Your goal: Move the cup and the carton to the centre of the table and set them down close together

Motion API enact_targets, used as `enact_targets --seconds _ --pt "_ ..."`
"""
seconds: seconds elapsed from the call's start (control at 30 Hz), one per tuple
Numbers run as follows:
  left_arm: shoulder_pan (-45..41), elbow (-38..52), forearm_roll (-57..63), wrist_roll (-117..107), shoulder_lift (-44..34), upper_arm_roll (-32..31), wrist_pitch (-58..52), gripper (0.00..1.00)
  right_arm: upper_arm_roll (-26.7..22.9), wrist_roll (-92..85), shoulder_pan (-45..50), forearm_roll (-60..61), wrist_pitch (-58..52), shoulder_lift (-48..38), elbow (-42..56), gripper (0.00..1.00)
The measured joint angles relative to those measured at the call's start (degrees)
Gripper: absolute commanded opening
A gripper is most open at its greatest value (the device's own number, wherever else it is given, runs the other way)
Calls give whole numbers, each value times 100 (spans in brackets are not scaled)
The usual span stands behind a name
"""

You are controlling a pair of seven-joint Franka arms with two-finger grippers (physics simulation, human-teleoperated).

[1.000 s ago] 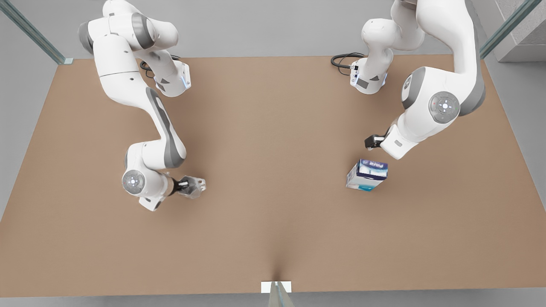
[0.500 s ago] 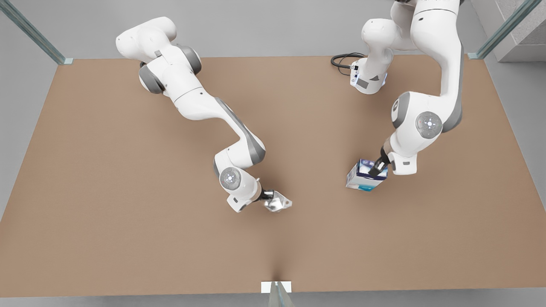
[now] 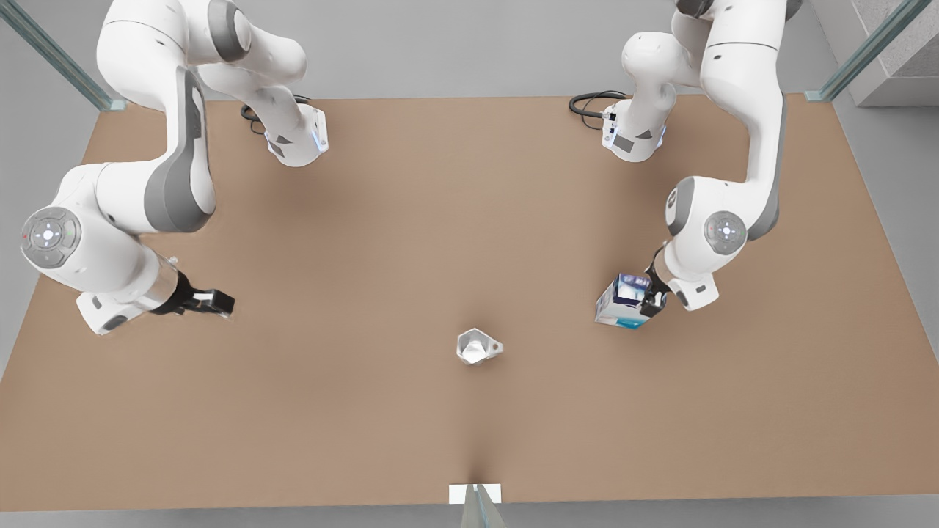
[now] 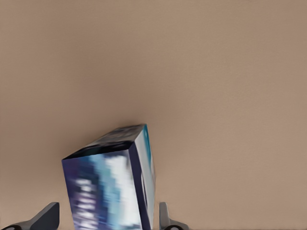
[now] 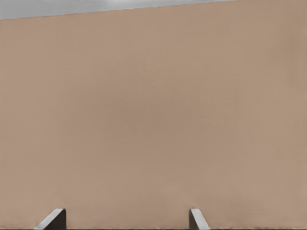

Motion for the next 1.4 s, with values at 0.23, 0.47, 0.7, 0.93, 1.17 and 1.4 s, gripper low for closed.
enact_targets --seconds 0.23,0.47,0.7,0.93,1.17,1.4 --pt "-1 17 1 100 311 0 213 56 44 -407 -299 -216 -56 -88 -107 100" --pt "10 180 -13 53 148 0 17 54 39 -386 -348 -203 -82 -61 -19 100" --pt "-1044 902 -308 -1712 -98 -519 -1471 57 -14 -378 -389 -168 -74 -53 21 100" --pt "-1362 2178 -392 -1985 1003 -1520 -1444 62 -18 -373 -399 -177 -47 -44 20 100" --pt "-1361 2251 -172 -1986 1477 -1520 -991 69 -18 -370 -399 -168 -56 -50 22 100" --pt "-1361 2250 -39 -1986 1560 -1520 -887 100 -18 -377 -399 -168 -56 -44 20 100"
